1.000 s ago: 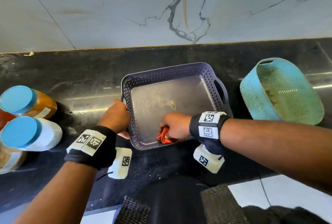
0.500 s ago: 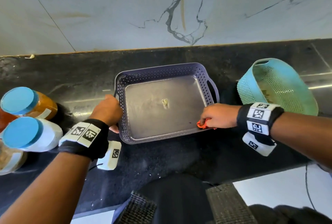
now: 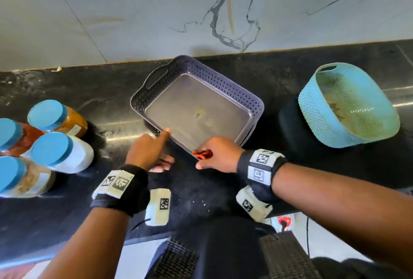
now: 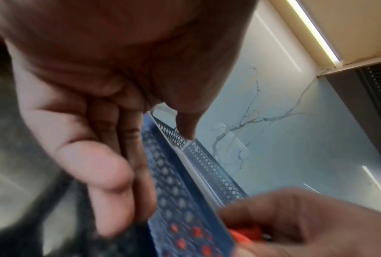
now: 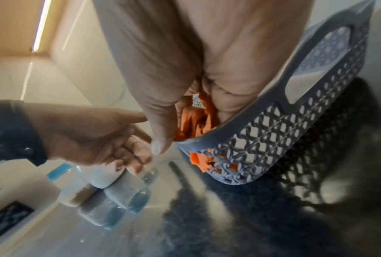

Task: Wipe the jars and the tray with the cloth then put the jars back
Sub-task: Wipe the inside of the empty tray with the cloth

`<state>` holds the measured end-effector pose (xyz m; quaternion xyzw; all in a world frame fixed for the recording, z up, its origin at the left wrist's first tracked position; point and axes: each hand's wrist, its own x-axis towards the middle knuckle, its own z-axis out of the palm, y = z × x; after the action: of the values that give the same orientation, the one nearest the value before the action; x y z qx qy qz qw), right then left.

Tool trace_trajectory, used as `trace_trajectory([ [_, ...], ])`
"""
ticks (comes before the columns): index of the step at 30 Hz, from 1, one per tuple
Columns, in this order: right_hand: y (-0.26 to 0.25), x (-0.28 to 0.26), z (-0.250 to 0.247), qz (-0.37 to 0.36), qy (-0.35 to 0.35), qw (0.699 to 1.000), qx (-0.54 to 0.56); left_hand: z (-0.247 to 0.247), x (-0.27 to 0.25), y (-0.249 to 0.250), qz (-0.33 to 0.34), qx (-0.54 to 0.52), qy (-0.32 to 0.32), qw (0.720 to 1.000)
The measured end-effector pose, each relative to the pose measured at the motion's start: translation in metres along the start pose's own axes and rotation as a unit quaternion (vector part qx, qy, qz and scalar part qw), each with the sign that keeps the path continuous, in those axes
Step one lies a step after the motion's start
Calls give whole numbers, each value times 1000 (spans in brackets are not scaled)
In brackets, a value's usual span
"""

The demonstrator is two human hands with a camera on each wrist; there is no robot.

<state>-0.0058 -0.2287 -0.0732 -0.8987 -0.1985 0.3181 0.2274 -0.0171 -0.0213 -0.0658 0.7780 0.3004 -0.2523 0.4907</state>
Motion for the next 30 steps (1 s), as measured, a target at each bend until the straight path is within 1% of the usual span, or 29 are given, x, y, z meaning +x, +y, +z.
trace_trajectory([
  [1,-9,3,5,-7,0,1000,5,7,-2,1,-8,-4,-49,999],
  [2,-17,7,10,-13,-5,1000,3,12,1,0,-5,21,-59,998],
  [3,-21,9,14,-18,-9,1000,0,16,2,2,9,40,-47,998],
  [5,-25,11,18,-16,-19,1000,3,17,11,2,39,101,23,994],
  [6,-25,11,16,-11,-26,999,17,16,13,2,39,125,44,990],
  [8,-24,9,10,-9,-57,998,18,15,14,1,46,140,43,988],
  [11,-28,9,-3,-39,-125,989,-74,15,14,-1,66,172,50,982],
  [13,-33,13,-11,-50,-163,974,-146,17,16,-3,70,180,49,980],
  [15,-35,18,-18,-51,-194,954,-223,18,20,-5,76,194,45,977],
  [16,-34,21,-23,-43,-206,943,-258,16,21,-5,69,194,42,978],
  [18,-23,22,-36,-6,-227,922,-314,12,25,-8,68,190,30,979],
  [19,-15,20,-44,17,-226,915,-334,8,27,-10,74,186,36,979],
  [21,3,18,-60,54,-199,908,-364,4,27,-12,83,182,47,979],
  [23,14,16,-69,78,-161,912,-369,3,27,-14,90,182,61,977],
  [26,-6,18,-52,94,-153,934,-309,7,24,-13,92,174,66,978],
  [28,-32,25,-26,67,-170,949,-258,9,24,-12,85,175,61,979],
  [30,-58,31,-2,12,-188,954,-234,9,24,-11,81,188,65,977],
])
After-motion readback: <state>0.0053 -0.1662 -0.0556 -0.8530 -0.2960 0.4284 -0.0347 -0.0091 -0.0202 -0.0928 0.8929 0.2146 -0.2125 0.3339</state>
